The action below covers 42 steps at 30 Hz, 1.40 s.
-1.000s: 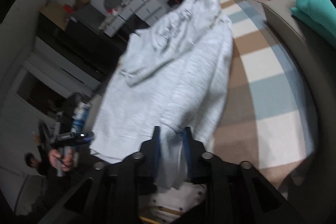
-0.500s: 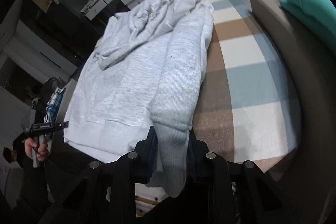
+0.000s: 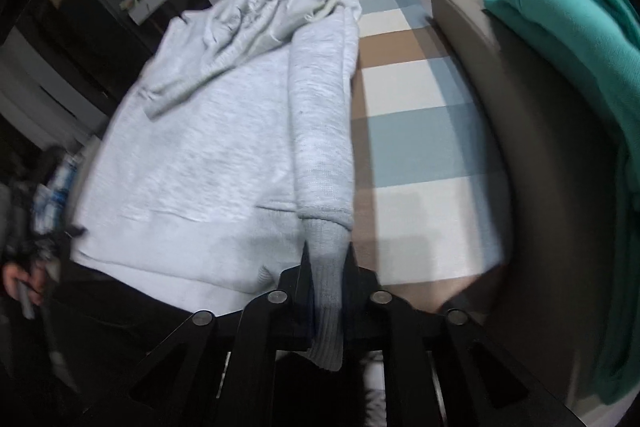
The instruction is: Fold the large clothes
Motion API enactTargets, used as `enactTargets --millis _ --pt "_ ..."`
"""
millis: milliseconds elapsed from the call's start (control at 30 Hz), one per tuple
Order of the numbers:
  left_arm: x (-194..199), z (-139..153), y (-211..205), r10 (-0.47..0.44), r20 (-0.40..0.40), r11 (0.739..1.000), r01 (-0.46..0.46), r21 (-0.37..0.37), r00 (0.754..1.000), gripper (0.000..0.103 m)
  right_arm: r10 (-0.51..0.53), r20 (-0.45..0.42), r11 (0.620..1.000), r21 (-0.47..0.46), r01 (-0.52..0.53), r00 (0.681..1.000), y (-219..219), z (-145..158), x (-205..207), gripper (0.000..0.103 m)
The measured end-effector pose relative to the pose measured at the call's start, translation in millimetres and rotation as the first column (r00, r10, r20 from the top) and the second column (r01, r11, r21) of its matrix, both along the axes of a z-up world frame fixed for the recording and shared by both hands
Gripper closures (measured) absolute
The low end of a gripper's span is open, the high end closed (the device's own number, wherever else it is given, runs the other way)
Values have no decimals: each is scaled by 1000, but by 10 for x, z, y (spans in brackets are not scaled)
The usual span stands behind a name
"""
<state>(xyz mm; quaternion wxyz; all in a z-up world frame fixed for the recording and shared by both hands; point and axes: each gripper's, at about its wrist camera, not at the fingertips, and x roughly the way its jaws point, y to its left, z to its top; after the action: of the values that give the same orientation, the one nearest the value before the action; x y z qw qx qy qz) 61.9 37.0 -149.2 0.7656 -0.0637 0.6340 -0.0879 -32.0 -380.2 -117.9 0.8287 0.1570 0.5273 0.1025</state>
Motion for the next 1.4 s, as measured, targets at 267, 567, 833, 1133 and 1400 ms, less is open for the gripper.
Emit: enactTargets --millis 267,567,833,1133,1400 --pt "31 -222 134 62 -85 974 -79 -215 994 26 -33 29 987 158 28 999 -9 -67 75 45" --pt "-22 -263 87 34 -76 982 -48 -185 997 99 1 79 1000 18 -3 997 173 41 62 95" --pt "-230 -137 117 1 -11 997 -2 -75 1000 99 30 56 982 -186 -19 998 223 57 -74 96" --pt "-88 -107 16 40 -26 993 -42 -114 999 78 49 102 997 -56 -44 994 213 205 4 92" --pt "56 -269 4 94 -85 951 -114 -289 992 39 13 65 996 83 -18 998 224 39 220 71"
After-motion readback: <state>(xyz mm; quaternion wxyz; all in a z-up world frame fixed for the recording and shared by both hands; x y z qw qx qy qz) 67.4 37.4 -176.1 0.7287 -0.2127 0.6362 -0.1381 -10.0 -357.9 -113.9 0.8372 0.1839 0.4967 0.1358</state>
